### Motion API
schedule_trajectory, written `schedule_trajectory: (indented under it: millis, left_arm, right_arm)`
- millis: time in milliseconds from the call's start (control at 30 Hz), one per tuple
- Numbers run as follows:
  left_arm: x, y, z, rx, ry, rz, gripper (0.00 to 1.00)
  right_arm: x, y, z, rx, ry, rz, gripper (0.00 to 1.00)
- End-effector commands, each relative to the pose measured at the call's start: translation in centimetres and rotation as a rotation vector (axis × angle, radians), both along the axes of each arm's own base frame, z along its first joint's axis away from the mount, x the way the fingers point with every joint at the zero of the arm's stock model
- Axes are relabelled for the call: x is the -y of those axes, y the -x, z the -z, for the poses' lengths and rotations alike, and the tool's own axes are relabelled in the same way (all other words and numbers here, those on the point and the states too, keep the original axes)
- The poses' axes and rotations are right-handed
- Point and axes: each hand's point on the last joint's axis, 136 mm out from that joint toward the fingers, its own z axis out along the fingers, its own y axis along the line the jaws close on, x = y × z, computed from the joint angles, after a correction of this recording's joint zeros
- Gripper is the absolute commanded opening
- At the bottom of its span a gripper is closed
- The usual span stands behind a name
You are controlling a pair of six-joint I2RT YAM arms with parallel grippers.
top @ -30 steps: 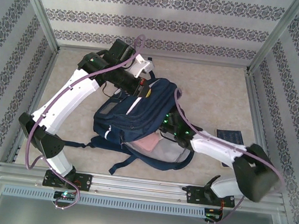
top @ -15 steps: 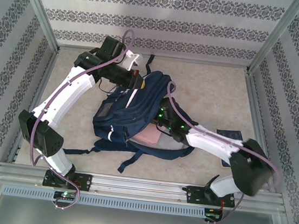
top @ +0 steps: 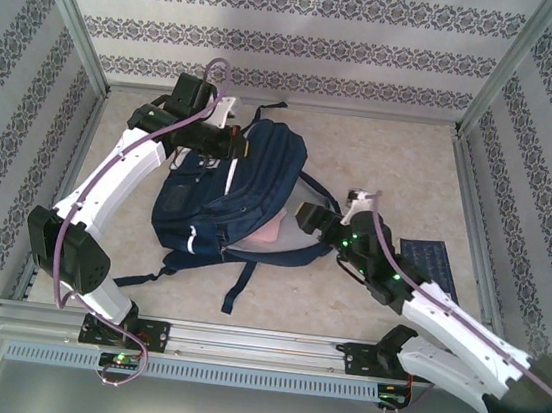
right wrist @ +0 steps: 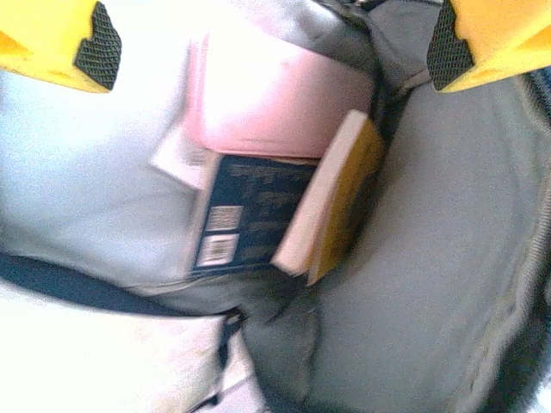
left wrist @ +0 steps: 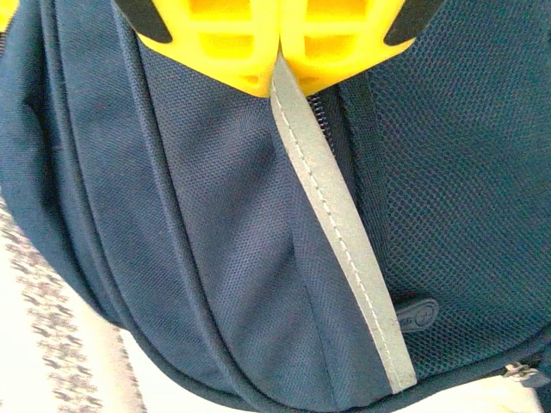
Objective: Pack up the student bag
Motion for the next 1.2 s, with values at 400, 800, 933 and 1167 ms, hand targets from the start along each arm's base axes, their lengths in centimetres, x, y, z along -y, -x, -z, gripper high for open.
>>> schedule_trajectory:
  millis: [400, 800, 933, 1167]
  left_arm:
    - [-0.9, -3.4, 6.3, -0.087, -0.072, -0.175, 0.08]
    - [1.6, -1.4, 4.2, -0.035, 0.008, -0.125, 0.63]
    - [1.3, -0.8, 2.7, 0.015, 0.017, -0.115, 0.65]
    - [3.1, 0.0, 2.1, 0.005, 0.105, -0.049, 0.64]
  right_arm:
    - [21.1, 0.8, 8.8, -0.432, 0.317, 0.702, 0.96]
    - [27.1, -2.4, 14.8, -0.737, 0.432, 0.825, 0.98]
    - [26.3, -3.1, 17.4, -0.780, 0.283, 0.748, 0.98]
    - [21.3, -4.6, 19.8, -0.820, -0.007, 0.613, 0.98]
